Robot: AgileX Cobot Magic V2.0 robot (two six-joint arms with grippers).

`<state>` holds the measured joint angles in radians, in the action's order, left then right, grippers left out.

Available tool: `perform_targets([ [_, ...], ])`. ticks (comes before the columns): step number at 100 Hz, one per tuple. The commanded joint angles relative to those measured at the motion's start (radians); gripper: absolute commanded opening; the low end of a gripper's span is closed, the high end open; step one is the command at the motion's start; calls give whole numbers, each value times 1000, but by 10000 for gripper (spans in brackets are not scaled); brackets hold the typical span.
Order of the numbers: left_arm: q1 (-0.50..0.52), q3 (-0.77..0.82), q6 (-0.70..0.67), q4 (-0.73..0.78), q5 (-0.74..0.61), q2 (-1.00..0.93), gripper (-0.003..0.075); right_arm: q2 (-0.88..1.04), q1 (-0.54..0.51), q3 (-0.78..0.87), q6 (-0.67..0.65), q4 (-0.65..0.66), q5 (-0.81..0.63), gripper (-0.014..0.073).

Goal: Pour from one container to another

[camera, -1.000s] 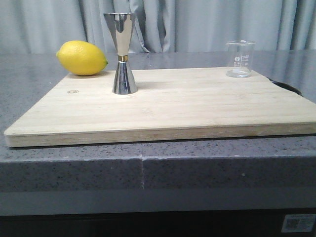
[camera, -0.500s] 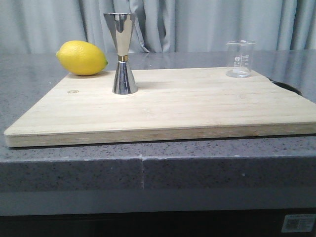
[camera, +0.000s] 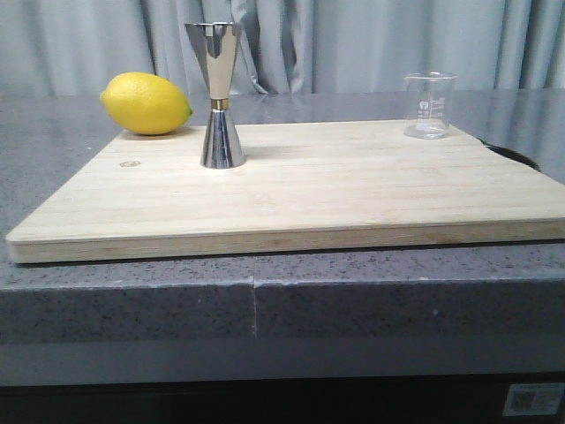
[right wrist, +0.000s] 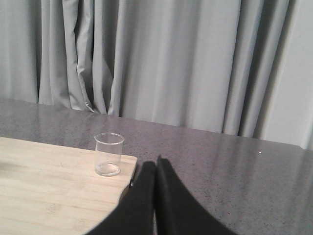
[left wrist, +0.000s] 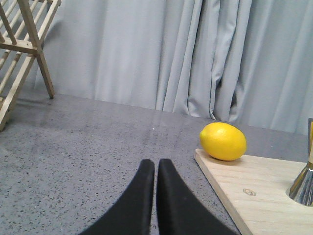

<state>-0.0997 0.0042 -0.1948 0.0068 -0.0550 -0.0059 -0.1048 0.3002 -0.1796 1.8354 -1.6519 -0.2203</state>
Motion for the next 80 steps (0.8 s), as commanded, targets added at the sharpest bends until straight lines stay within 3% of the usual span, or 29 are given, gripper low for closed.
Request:
perform_targets([
  [1,-1,28,0,-7,-82,-21,-19,-8,-1,-26,11,-1,15,-70],
  [80,-1,28,0,-7,-82,-21,-19,-8,-1,-26,11,-1,-10,-70],
])
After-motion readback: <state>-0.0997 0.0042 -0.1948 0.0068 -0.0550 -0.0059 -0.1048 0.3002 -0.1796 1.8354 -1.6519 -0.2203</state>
